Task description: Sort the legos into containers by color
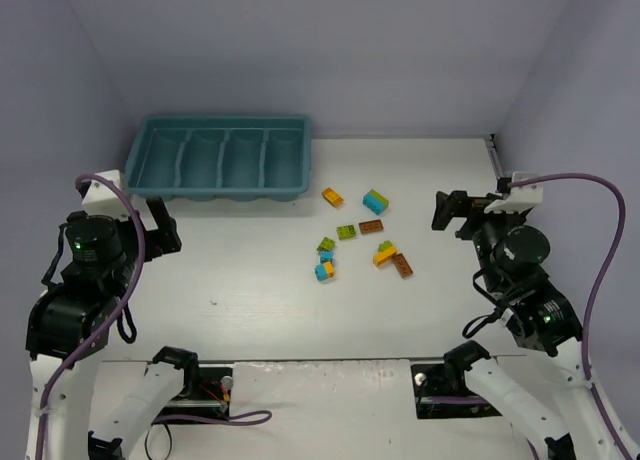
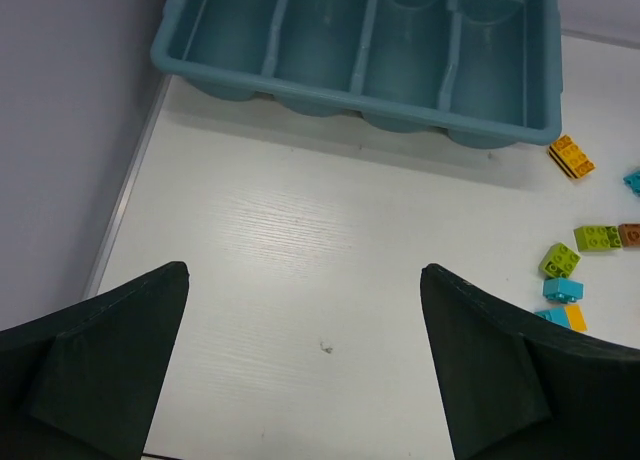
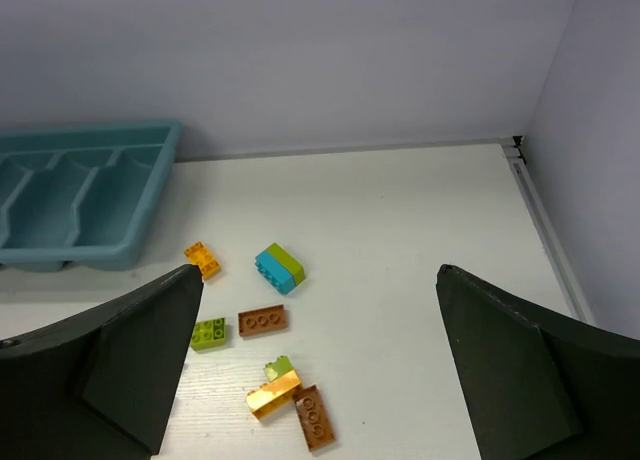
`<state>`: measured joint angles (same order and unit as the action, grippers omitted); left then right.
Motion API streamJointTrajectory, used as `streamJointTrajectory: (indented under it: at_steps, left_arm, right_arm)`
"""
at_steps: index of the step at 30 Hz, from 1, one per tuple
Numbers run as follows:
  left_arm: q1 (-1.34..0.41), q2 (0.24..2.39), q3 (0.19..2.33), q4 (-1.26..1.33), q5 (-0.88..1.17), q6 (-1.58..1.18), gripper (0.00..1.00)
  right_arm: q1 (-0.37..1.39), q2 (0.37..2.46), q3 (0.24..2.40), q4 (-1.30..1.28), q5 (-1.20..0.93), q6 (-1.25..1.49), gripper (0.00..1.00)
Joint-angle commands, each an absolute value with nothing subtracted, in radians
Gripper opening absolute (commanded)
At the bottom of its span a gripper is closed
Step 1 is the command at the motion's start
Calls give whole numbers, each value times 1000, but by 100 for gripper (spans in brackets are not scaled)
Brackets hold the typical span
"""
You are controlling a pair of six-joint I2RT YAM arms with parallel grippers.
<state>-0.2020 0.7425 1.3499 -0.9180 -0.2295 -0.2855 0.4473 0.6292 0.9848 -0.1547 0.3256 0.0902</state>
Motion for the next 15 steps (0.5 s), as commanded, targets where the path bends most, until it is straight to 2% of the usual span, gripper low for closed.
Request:
streamJointTrajectory:
  at_steps: [1, 5, 9, 12, 15]
  left_arm:
    - [-206, 781, 1356, -893, -201, -298, 93]
    - [-206, 870, 1385, -887, -106, -291, 93]
    - [-235, 1035, 1463, -871, -23, -325, 93]
    - [-404, 1240, 1561, -842, -63, -359, 92]
    - [-501, 1441, 1713, -856, -136, -389, 91]
  right_arm:
    - [457, 664, 986, -106, 327, 104, 100]
    - [457, 705, 983, -110, 255, 129, 100]
    - [457, 787, 1012, -115, 276, 170, 100]
    - [456, 844, 1028, -117, 268, 178, 100]
    - [456, 897, 1052, -138, 282, 210, 100]
